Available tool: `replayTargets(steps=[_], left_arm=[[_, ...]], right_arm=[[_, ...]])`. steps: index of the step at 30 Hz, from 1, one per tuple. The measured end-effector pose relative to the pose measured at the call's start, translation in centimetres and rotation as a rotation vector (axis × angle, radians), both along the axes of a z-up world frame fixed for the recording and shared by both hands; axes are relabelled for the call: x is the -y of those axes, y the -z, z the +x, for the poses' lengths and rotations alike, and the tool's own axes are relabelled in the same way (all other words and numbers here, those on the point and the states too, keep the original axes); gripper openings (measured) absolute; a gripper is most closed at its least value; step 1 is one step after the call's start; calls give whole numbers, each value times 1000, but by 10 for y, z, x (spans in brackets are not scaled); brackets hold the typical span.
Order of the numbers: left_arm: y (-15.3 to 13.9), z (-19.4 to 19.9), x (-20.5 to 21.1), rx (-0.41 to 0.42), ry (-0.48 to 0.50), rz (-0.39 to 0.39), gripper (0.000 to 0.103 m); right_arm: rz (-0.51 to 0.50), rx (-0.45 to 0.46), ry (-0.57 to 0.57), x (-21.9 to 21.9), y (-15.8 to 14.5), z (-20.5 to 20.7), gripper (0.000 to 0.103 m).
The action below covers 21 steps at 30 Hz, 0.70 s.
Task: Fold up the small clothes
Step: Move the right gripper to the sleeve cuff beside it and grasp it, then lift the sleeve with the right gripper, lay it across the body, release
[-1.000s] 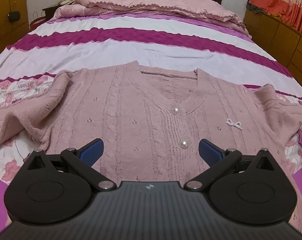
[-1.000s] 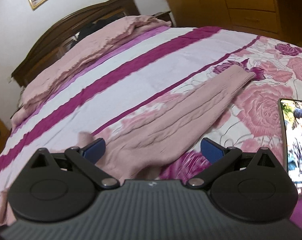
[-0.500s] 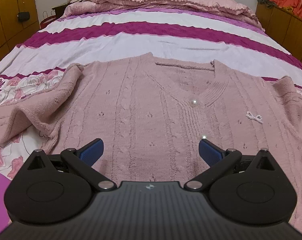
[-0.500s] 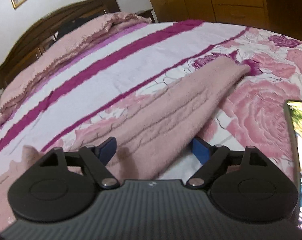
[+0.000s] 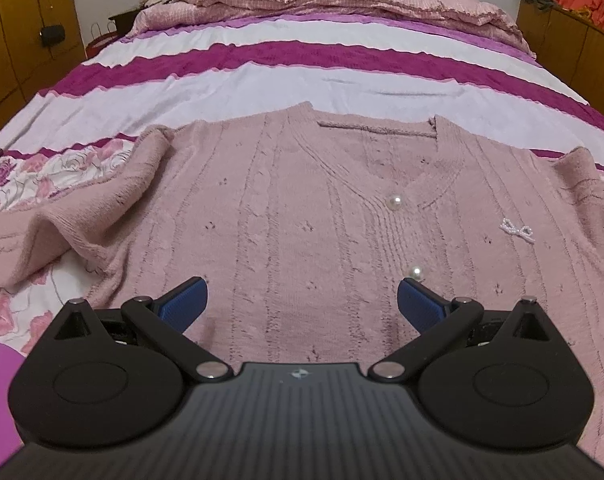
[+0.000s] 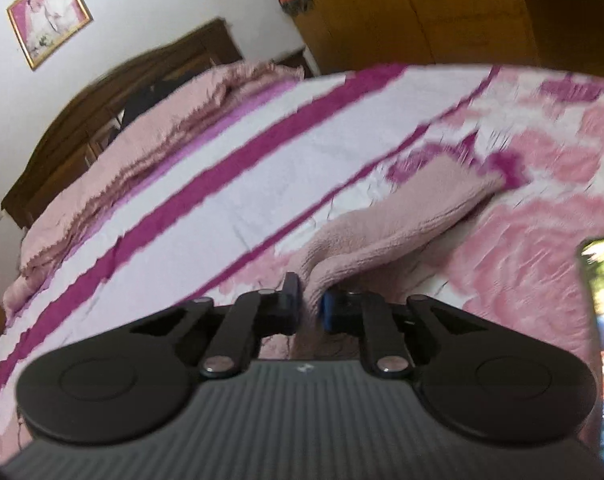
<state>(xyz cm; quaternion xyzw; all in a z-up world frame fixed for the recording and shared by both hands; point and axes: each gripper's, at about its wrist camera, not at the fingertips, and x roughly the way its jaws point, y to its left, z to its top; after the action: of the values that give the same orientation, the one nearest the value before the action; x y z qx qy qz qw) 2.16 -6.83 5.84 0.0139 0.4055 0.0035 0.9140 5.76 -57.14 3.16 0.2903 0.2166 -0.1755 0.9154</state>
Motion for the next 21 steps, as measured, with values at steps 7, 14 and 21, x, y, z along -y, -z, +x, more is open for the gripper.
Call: replayTargets(steps=[7,14,21], left_arm=[[-5,-9,-6,11,-1,-19,103],[-13,-22,-14,36,-7,-26,103],[-20,-33,-25,46,-15,-37,103]], right_arm=[[-47,88,74,9,-36,-48,14],[-121,144,74,-2,-68,-71,14],[-176,133,3,-35,-87,-63,14]])
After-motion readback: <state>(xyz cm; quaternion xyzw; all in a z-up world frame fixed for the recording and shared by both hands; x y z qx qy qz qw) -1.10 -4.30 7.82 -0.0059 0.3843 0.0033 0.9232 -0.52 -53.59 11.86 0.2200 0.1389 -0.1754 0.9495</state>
